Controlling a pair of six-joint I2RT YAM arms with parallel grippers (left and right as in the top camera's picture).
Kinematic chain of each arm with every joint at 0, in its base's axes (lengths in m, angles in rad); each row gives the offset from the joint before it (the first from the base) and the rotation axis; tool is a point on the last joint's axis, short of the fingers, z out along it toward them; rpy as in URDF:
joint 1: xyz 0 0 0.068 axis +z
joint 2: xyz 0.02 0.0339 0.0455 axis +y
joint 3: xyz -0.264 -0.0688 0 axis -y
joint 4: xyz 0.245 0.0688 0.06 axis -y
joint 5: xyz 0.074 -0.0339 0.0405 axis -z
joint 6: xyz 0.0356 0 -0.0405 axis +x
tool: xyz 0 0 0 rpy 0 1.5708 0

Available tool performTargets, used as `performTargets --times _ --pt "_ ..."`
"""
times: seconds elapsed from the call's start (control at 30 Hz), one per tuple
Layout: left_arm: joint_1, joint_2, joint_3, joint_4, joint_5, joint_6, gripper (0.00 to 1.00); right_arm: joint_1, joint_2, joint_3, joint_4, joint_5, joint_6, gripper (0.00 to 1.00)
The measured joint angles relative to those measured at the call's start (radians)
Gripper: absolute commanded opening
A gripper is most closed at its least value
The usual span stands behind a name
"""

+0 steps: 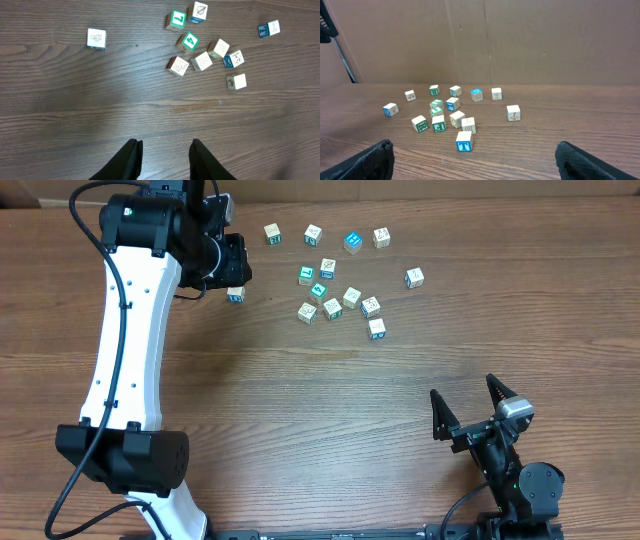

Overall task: Form a circle
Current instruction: 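Raise the left arm and reach toward the block cluster, then lower the left gripper over the green-lettered blocks near center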

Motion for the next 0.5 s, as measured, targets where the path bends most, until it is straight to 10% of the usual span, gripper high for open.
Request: performTargets --times 0.5 --pt "-0.090 0.042 0.005 0.005 -0.040 -0.102 0.38 0.000 0.000 0.000 0.000 0.000 0.000 1.00"
